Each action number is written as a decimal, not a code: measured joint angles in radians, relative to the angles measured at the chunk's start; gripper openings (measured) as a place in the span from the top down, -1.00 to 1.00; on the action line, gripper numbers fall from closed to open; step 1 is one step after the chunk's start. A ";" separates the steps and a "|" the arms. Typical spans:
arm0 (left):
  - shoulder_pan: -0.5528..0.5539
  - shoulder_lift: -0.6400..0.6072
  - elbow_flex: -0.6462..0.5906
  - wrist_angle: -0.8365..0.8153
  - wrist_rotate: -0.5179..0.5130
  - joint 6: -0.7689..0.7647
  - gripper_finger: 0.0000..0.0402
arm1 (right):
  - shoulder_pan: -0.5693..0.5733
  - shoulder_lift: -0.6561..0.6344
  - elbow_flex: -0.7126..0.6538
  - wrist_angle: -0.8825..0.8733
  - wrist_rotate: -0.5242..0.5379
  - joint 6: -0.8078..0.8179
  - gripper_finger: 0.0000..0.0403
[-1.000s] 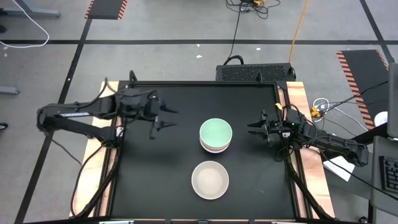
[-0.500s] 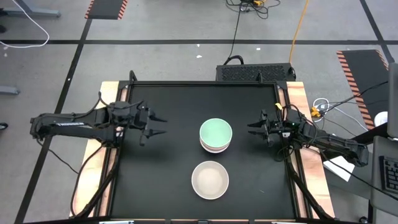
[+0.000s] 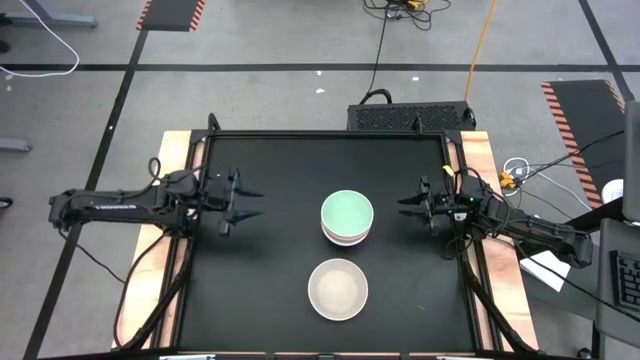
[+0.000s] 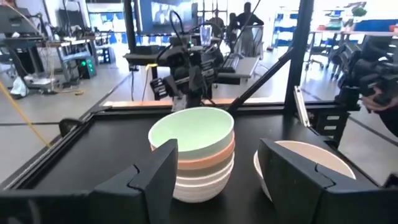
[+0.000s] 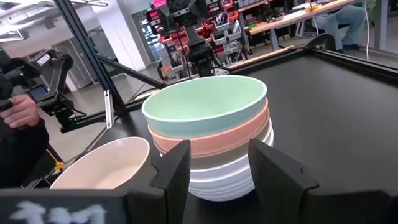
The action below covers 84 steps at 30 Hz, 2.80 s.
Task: Nest bowls inside each other
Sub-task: Stack the blue bowl on the stacked orange bowl
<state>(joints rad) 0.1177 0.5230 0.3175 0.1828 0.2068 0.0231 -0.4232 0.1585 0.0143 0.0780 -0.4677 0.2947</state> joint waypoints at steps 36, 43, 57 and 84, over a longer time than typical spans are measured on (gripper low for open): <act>0.000 -0.195 -0.079 -0.161 -0.024 0.016 -0.12 | 0.000 0.000 0.000 -0.003 0.030 -0.007 0.23; 0.000 -0.264 -0.179 -0.151 -0.032 0.000 -0.12 | 0.000 0.000 0.000 0.017 0.030 -0.028 0.23; 0.000 -0.343 -0.267 -0.135 -0.033 -0.010 -0.12 | 0.000 0.000 0.000 0.029 0.030 -0.047 0.23; 0.000 -0.342 -0.271 -0.207 -0.031 -0.006 -0.12 | 0.000 0.000 0.000 0.014 0.030 -0.088 0.23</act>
<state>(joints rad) 0.1177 0.1807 0.0469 -0.0237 0.1753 0.0166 -0.4236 0.1581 0.0143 0.0921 -0.4381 0.2066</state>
